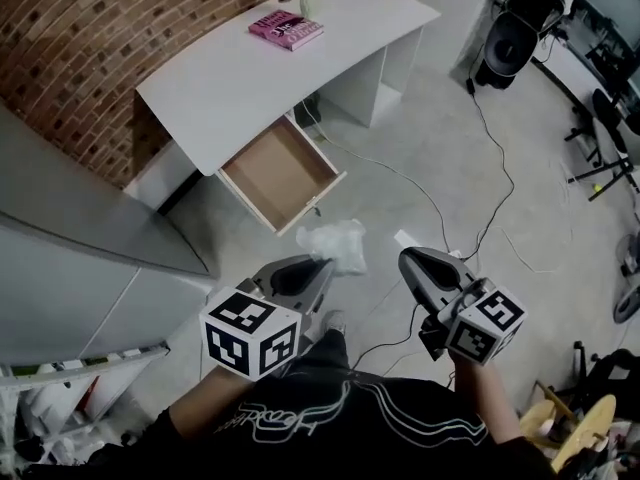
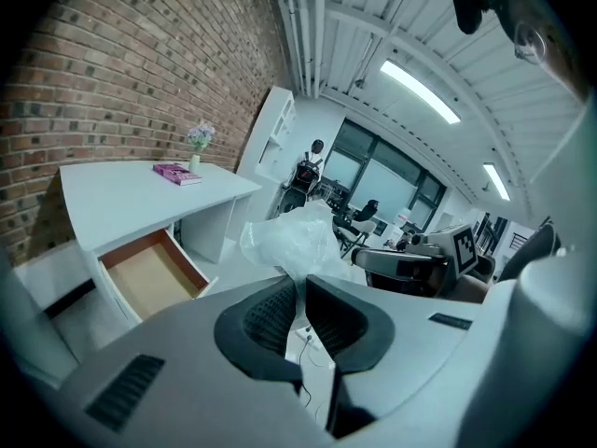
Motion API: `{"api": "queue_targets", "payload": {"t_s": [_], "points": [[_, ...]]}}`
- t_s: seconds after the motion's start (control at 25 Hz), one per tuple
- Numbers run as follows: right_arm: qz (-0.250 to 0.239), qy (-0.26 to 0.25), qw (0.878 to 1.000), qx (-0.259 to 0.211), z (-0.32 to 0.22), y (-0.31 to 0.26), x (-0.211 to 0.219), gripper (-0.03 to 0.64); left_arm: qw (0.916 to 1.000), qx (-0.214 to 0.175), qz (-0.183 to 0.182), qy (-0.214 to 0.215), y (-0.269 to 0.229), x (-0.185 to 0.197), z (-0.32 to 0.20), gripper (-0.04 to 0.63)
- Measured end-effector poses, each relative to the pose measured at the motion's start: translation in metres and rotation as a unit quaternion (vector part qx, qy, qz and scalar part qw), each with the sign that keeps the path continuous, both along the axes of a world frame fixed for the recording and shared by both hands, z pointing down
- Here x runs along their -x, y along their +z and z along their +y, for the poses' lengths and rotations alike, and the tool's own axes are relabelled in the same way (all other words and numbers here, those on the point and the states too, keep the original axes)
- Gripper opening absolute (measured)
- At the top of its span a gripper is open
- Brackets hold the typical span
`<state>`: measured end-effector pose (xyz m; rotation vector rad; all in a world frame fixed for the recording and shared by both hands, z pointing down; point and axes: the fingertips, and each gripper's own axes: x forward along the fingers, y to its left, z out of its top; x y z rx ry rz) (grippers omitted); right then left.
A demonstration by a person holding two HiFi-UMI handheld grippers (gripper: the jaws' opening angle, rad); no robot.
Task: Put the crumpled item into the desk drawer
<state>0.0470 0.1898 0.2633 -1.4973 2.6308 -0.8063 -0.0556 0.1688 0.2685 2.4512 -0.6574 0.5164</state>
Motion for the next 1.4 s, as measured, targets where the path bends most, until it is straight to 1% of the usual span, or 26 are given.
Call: {"api": "queue_targets", "payload": {"t_s": [0.12, 0.24, 0.4, 0.6, 0.84, 0.92, 1.04, 1.28, 1.4], "points": [[0.011, -0.003, 1.000, 0.006, -0.043, 0.010, 0.003, 0.049, 0.9999, 0.010, -0.009, -0.009, 0.020, 0.000, -0.042, 0.049], [0.020, -0.012, 1.000, 0.013, -0.071, 0.021, 0.008, 0.049, 0.9994, 0.019, -0.015, -0.026, 0.040, 0.004, -0.074, 0.049], [0.027, -0.022, 0.999, 0.024, -0.090, 0.037, 0.007, 0.049, 0.9978, 0.029, -0.019, -0.056, 0.061, 0.011, -0.107, 0.049], [0.020, -0.033, 0.999, 0.038, -0.109, 0.055, 0.002, 0.049, 0.9946, 0.041, -0.022, -0.093, 0.083, 0.015, -0.137, 0.049], [0.010, -0.053, 0.997, 0.049, -0.149, 0.070, -0.013, 0.049, 0.9900, 0.047, -0.044, -0.126, 0.101, 0.007, -0.176, 0.049], [0.007, -0.060, 0.997, 0.052, -0.170, 0.076, -0.020, 0.049, 0.9868, 0.049, -0.053, -0.145, 0.110, 0.007, -0.195, 0.049], [0.002, -0.070, 0.996, 0.059, -0.201, 0.086, -0.030, 0.049, 0.9800, 0.056, -0.077, -0.174, 0.132, 0.006, -0.224, 0.049], [-0.003, -0.099, 0.991, 0.090, -0.252, 0.116, -0.038, 0.049, 0.9653, 0.093, -0.104, -0.221, 0.183, 0.007, -0.276, 0.049], [-0.003, -0.109, 0.989, 0.099, -0.278, 0.128, -0.040, 0.049, 0.9588, 0.102, -0.118, -0.237, 0.209, 0.011, -0.304, 0.049]]}}
